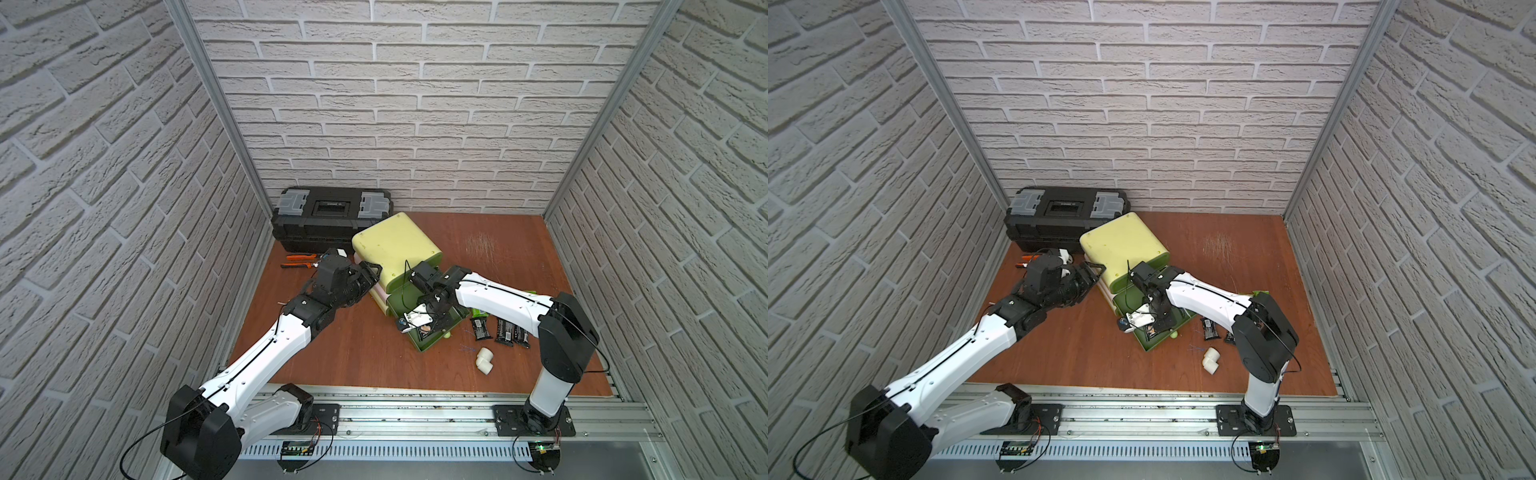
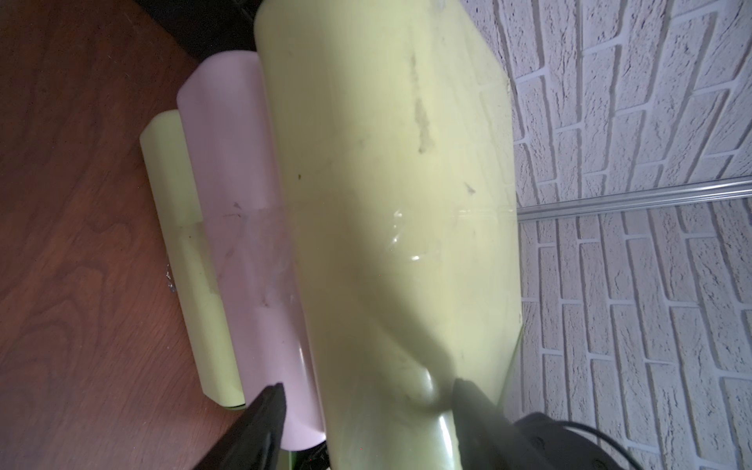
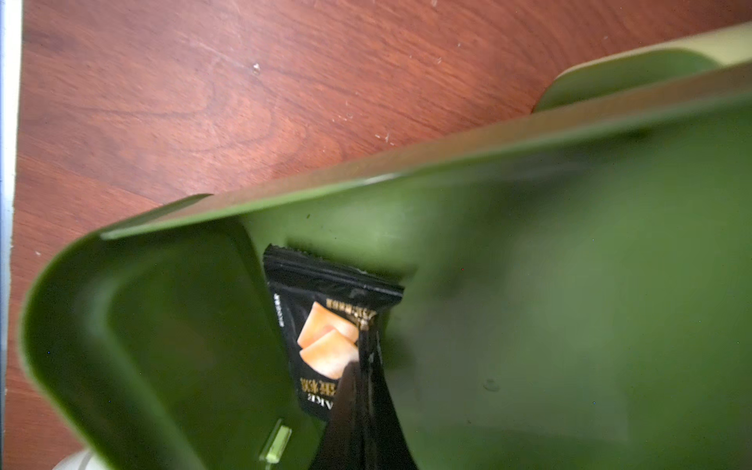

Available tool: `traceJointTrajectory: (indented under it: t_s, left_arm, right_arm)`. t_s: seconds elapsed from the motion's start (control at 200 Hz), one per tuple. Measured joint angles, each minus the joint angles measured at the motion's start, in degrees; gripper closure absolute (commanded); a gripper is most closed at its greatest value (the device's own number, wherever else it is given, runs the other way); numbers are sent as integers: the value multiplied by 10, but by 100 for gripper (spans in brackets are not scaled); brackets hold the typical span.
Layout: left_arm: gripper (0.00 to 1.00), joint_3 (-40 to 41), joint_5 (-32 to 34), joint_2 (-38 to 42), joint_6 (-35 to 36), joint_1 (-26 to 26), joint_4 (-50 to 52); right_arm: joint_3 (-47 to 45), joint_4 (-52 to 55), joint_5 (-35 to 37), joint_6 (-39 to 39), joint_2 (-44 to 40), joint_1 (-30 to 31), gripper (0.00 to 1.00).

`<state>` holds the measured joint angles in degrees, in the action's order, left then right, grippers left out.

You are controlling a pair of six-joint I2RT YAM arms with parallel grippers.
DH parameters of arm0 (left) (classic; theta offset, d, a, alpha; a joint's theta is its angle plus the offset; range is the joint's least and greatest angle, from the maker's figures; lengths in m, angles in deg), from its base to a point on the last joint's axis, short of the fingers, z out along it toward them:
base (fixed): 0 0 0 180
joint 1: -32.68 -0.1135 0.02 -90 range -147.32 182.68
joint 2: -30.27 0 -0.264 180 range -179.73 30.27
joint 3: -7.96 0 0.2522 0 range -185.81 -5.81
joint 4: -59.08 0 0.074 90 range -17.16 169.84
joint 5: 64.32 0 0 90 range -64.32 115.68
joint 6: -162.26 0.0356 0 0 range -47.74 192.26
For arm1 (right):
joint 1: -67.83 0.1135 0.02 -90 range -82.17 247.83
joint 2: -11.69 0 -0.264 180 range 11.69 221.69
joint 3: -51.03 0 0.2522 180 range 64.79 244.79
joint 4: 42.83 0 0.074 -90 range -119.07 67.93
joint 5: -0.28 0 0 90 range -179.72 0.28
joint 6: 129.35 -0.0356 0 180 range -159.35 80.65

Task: Take the cookies out of the drawer
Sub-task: Pick up the cookie from the drawer.

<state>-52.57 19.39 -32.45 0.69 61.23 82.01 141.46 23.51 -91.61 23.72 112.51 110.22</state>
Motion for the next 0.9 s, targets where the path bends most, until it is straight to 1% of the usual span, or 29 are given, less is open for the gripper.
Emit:
traceJointTrajectory:
  t_s: [0.235,0.375,0.49,0.605,0.745,0.9]
  left_arm:
    - [31,0,0,2,0,-1,3]
    - [31,0,0,2,0,-2,4]
    - [31,0,0,3,0,-3,7]
    - [31,0,0,3,0,-3,8]
    - [31,0,0,4,0,-4,9]
    - [31,0,0,4,0,-4,9]
  right_arm:
    - [-33,-20,-24,-43,-82,-12,98]
    - [-71,-38,-48,-101,-129,-27,98]
    - [-111,-60,-71,-169,-181,-48,98]
    - [-145,-83,-87,-266,-243,-75,98]
    - [-160,-100,-94,-378,-303,-110,98]
    - [-171,-103,-91,-495,-345,-145,98]
